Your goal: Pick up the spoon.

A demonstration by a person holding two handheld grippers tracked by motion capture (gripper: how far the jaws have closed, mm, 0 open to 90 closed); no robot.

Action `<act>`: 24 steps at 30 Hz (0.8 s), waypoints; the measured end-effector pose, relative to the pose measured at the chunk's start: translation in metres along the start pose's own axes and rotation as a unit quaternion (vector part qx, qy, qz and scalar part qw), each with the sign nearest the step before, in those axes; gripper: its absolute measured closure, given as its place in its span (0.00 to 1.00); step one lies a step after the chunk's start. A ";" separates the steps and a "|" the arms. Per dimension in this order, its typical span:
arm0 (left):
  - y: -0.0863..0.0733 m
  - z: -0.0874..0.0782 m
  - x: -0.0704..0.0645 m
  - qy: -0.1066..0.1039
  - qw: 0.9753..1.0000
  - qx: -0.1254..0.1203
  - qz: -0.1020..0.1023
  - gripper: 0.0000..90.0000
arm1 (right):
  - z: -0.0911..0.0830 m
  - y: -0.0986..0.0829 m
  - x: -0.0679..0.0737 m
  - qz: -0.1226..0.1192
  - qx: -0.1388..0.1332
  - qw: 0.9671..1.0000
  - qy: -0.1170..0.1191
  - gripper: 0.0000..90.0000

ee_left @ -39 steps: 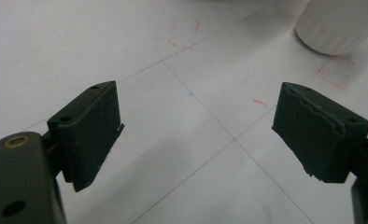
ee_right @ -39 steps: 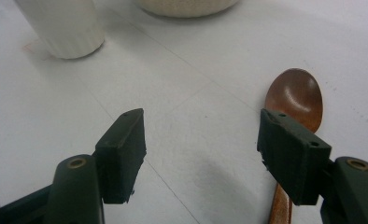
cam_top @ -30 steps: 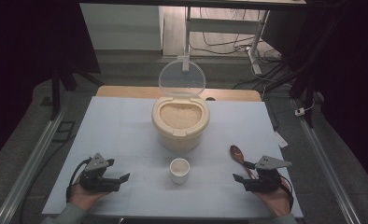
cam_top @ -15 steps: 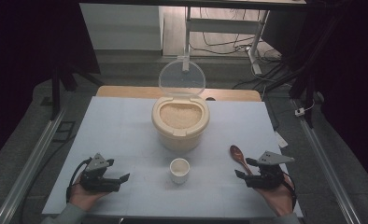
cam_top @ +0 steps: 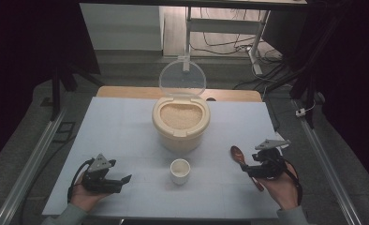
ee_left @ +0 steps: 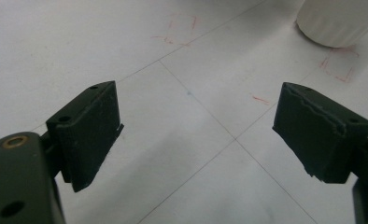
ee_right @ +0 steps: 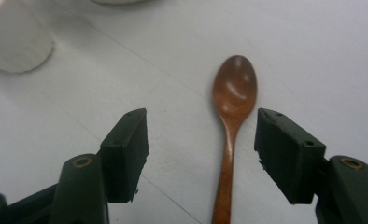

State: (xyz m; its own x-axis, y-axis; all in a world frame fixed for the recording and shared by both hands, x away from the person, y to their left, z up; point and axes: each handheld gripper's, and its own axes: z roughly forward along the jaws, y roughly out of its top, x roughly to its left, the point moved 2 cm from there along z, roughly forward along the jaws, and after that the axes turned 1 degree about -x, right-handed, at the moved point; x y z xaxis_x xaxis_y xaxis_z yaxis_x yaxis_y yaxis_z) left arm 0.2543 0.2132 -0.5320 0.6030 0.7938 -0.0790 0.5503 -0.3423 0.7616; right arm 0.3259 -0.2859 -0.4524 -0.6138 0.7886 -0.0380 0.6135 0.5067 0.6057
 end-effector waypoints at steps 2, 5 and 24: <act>0.000 0.000 0.001 0.000 1.000 0.000 0.000 0.16 | 0.000 0.002 -0.001 0.001 0.009 1.000 -0.002 0.40; 0.000 0.000 0.001 0.001 1.000 0.001 0.002 0.16 | 0.001 0.003 -0.004 0.009 0.013 1.000 0.002 0.40; -0.002 0.004 0.001 0.004 1.000 0.012 0.008 0.16 | 0.032 -0.027 -0.018 0.024 0.133 0.991 0.011 0.50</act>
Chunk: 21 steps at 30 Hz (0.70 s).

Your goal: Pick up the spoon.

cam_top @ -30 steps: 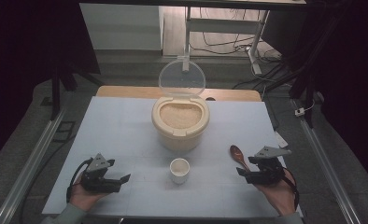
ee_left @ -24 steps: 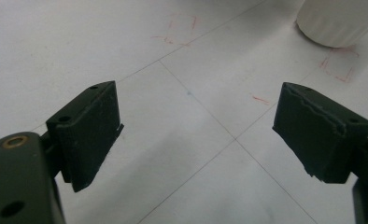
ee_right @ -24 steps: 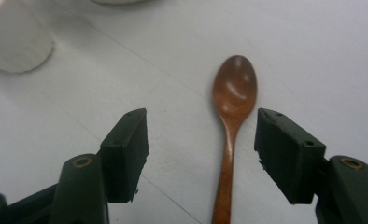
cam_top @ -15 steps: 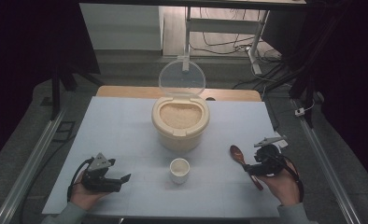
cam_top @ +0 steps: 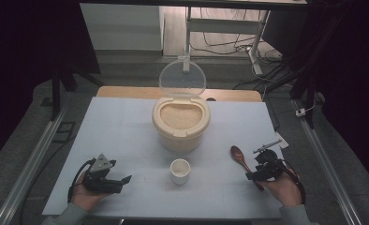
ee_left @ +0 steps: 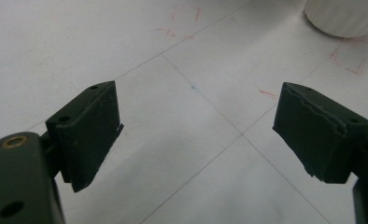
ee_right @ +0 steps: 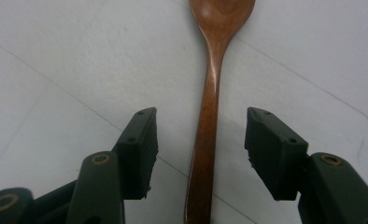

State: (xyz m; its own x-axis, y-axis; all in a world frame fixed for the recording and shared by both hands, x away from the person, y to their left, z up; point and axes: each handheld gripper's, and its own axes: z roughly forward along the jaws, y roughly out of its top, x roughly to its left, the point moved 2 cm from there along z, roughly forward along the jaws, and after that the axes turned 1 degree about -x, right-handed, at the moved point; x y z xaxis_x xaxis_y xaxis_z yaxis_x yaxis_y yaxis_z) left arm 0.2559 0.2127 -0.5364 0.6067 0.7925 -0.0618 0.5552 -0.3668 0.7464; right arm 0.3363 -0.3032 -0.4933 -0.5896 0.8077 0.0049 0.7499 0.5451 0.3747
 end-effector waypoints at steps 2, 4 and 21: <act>0.000 0.001 0.000 0.000 1.000 0.001 0.001 0.16 | 0.004 -0.001 0.000 0.000 0.013 1.000 -0.003 0.53; 0.000 0.001 0.000 0.000 1.000 0.002 0.001 0.16 | 0.005 -0.002 -0.001 -0.001 0.016 1.000 -0.007 0.55; -0.001 0.002 0.000 0.001 1.000 0.006 0.004 0.16 | 0.015 0.000 0.002 -0.006 0.041 0.999 -0.027 0.78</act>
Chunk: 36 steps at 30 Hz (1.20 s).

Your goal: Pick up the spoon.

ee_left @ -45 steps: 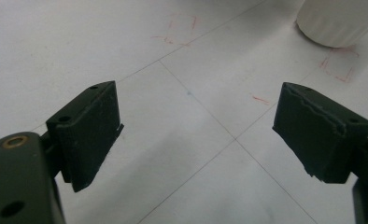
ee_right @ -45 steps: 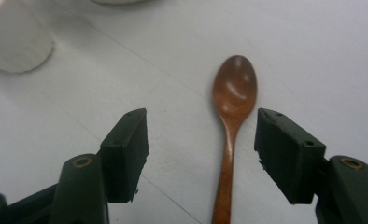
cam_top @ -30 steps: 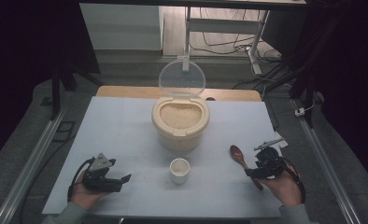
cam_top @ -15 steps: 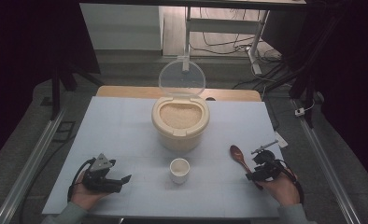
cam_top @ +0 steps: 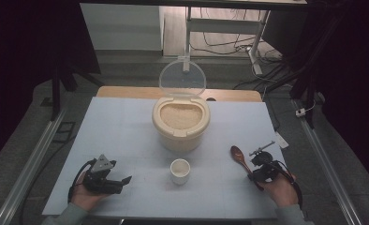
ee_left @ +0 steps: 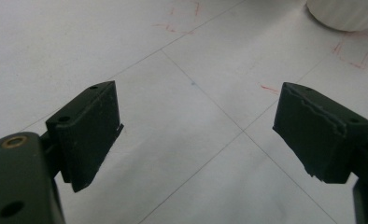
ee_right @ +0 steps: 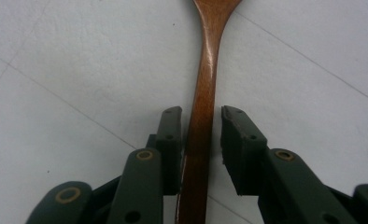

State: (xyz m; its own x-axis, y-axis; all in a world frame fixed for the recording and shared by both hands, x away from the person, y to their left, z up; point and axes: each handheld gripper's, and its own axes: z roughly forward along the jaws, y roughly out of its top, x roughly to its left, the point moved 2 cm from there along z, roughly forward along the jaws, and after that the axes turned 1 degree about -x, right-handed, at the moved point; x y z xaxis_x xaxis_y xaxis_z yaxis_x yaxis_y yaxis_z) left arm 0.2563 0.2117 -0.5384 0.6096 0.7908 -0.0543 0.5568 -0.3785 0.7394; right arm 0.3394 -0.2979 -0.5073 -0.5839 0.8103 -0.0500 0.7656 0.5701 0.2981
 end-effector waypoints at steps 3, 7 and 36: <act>0.000 0.000 0.000 0.002 1.000 0.001 0.001 0.16 | 0.001 0.004 0.005 -0.013 0.014 1.000 -0.012 0.86; 0.000 0.000 -0.001 0.003 1.000 0.002 0.002 0.16 | 0.003 0.006 0.006 -0.004 0.017 1.000 -0.014 0.87; -0.001 0.000 0.002 0.006 1.000 0.002 0.000 0.16 | -0.044 -0.002 -0.003 -0.032 -0.118 0.990 0.072 0.88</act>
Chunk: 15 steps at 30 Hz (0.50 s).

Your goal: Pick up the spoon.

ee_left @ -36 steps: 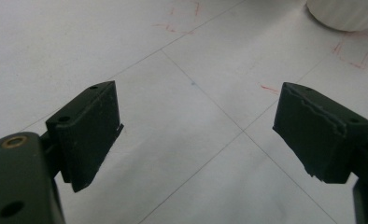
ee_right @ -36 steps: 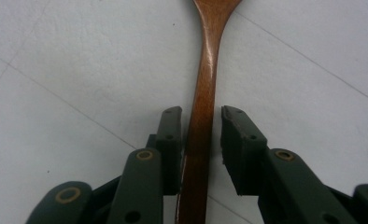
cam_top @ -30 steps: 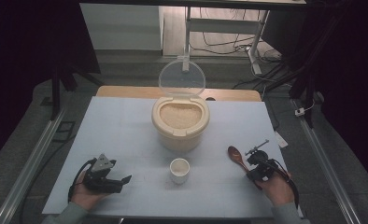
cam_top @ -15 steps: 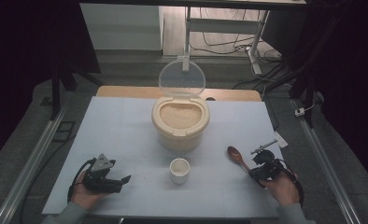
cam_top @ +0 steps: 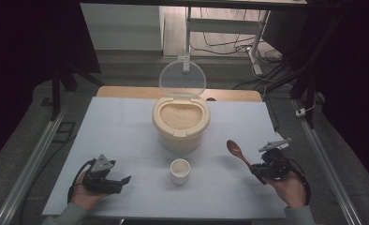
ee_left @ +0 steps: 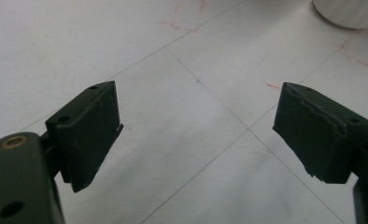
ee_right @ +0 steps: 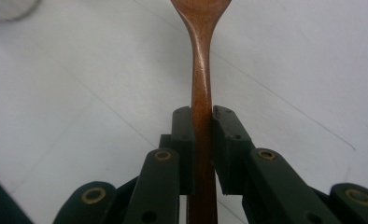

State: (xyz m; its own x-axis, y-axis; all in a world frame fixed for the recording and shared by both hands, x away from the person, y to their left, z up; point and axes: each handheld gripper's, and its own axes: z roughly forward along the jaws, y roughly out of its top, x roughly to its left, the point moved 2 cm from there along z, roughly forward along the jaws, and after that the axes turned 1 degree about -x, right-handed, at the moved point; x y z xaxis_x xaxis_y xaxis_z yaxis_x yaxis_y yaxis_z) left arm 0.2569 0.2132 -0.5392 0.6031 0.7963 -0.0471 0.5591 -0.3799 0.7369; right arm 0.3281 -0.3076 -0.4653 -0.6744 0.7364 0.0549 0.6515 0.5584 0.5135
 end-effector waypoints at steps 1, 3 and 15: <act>0.000 0.000 0.000 0.000 1.000 0.000 -0.001 0.16 | -0.002 0.001 0.002 -0.004 -0.004 1.000 0.003 0.88; 0.000 0.001 0.000 0.000 1.000 0.001 0.000 0.16 | -0.005 0.003 0.004 -0.016 -0.009 1.000 0.007 0.88; 0.001 0.001 0.000 0.000 1.000 0.001 0.000 0.16 | -0.009 0.017 0.032 -0.071 -0.033 0.996 0.047 0.88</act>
State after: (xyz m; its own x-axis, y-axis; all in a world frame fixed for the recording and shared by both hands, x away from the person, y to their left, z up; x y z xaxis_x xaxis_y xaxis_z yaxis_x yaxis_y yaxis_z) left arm 0.2579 0.2130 -0.5393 0.6032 0.7962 -0.0477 0.5603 -0.3805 0.7358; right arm 0.3148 -0.2783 -0.4466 -0.7891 0.6117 0.0562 0.5259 0.6255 0.5763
